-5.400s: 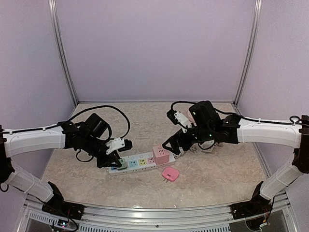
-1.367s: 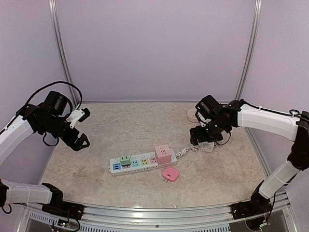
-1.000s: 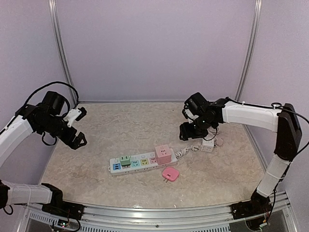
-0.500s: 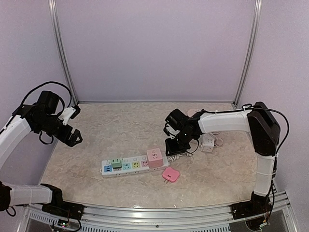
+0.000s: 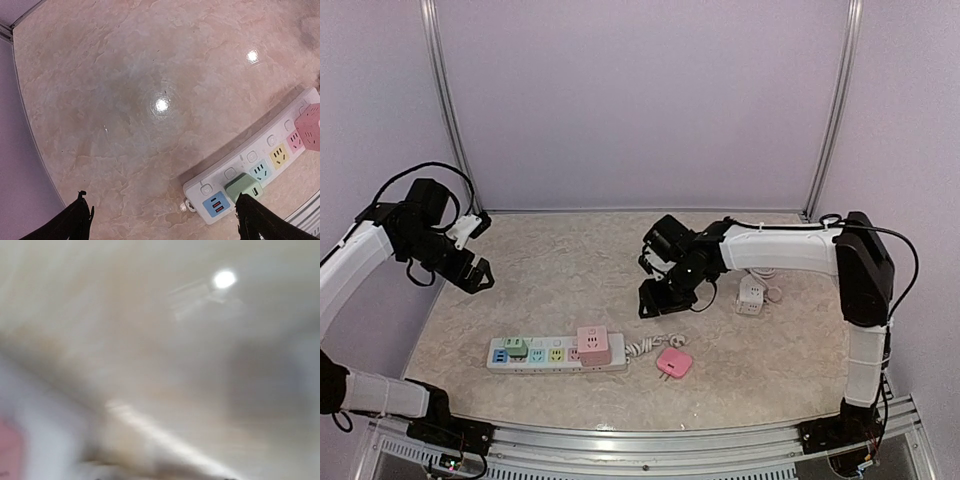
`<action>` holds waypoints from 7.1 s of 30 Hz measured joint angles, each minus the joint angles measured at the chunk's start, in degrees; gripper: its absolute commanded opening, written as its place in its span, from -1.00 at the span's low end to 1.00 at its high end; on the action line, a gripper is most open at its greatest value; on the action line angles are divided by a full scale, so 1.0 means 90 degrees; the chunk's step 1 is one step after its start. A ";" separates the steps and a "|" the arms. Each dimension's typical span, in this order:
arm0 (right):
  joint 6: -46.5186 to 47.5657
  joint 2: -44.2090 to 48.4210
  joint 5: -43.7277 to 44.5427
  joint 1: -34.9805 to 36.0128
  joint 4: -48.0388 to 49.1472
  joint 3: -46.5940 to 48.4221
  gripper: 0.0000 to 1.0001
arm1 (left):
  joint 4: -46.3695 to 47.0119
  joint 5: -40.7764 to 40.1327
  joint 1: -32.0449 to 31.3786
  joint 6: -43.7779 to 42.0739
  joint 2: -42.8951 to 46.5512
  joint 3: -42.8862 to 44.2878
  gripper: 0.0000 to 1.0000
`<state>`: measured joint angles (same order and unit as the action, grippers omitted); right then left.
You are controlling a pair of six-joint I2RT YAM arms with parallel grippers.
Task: Insert the plug
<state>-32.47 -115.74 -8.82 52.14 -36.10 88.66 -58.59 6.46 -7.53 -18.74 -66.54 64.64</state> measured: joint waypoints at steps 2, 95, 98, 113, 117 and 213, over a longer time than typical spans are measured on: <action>0.0058 0.0350 0.0391 -0.0457 -0.0311 -0.0019 0.18 | -0.0024 0.0022 0.0002 -0.0022 -0.0083 0.0085 0.95; 0.2361 0.1423 0.0542 0.1010 -0.0437 -0.2239 0.83 | -0.0287 0.0741 0.0012 -0.0386 -0.0034 0.0107 0.91; 0.2409 0.1401 0.0605 0.1022 -0.0430 -0.2266 0.80 | -0.0287 0.0743 0.0012 -0.0396 -0.0034 0.0104 0.91; 0.2839 0.0974 0.0911 0.1027 -0.0231 -0.2302 -0.21 | -0.0287 0.0758 0.0012 -0.0401 -0.0024 0.0104 0.91; 0.2873 0.0964 0.0908 0.1030 -0.0138 -0.2300 -0.46 | -0.0287 0.0763 0.0012 -0.0401 -0.0024 0.0104 0.91; 0.3687 0.3087 -0.1494 0.0942 0.4697 -0.1863 0.72 | 0.3942 0.2671 -0.2698 0.1467 0.1916 -0.1581 -1.00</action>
<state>0.71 -87.96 -22.26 60.62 6.17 71.90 -23.11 30.50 -31.81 -5.54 -49.30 50.41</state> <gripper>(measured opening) 0.919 0.124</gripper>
